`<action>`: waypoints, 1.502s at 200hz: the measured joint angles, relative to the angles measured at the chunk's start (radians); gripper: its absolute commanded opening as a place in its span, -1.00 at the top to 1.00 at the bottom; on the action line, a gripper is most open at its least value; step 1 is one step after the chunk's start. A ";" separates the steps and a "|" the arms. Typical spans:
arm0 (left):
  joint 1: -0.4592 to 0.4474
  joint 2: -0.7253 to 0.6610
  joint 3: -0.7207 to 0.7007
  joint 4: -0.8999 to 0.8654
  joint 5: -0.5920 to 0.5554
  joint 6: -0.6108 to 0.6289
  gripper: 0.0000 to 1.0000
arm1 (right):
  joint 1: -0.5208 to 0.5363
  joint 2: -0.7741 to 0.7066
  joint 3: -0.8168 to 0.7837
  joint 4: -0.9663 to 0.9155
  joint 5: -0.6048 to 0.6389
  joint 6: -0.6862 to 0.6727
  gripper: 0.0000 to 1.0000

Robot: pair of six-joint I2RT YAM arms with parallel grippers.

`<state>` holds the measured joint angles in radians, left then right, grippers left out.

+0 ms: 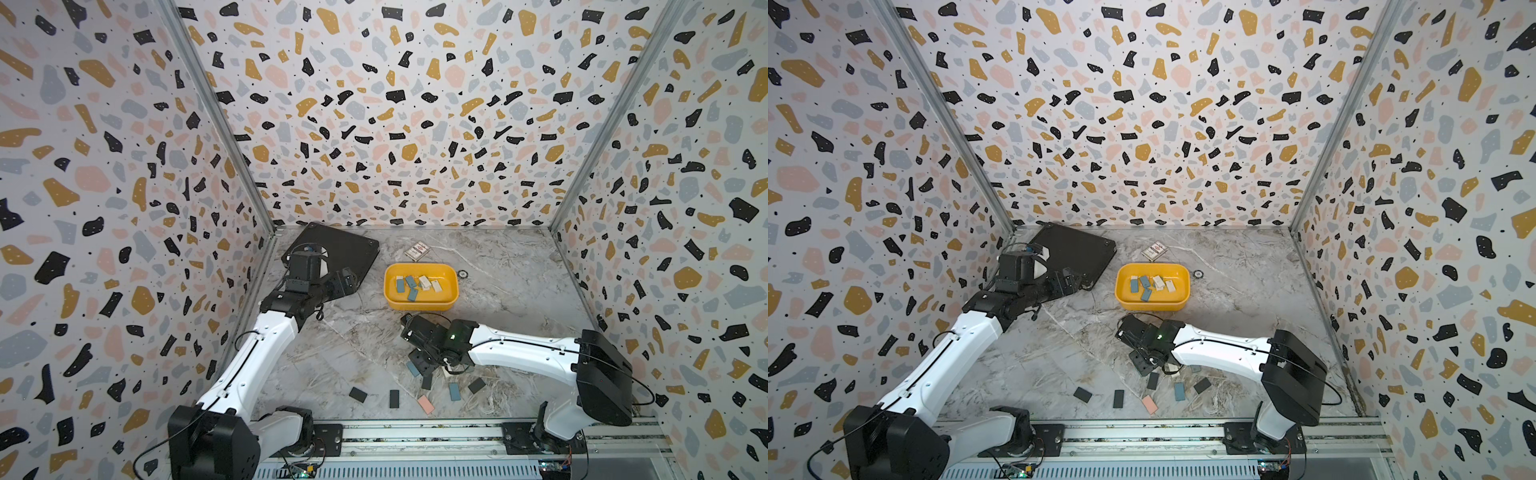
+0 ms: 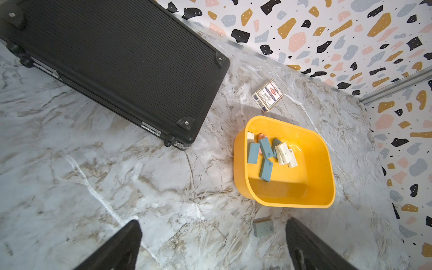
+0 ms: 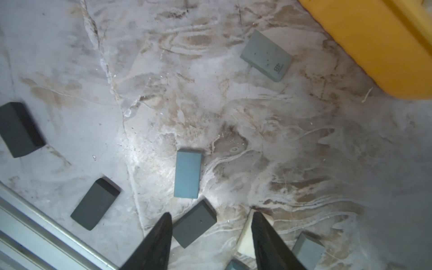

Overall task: Put the eraser in the storage box
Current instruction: Pick up the eraser from the center of the board.

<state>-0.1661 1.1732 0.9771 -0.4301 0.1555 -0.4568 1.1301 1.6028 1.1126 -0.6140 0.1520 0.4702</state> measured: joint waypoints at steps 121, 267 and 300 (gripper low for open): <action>0.000 -0.032 -0.035 -0.016 -0.003 -0.001 -0.93 | 0.015 0.152 0.004 0.040 -0.043 0.051 -0.11; 0.000 -0.036 -0.045 -0.015 -0.007 -0.001 -0.93 | 0.016 0.233 0.053 0.059 -0.108 0.063 0.58; 0.000 -0.036 -0.045 -0.015 -0.007 0.000 -0.93 | 0.016 0.233 0.056 0.055 -0.099 0.061 0.66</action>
<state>-0.1661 1.1370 0.9318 -0.4450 0.1482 -0.4572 1.1458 1.8362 1.1683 -0.5594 0.0532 0.5312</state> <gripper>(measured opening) 0.966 0.246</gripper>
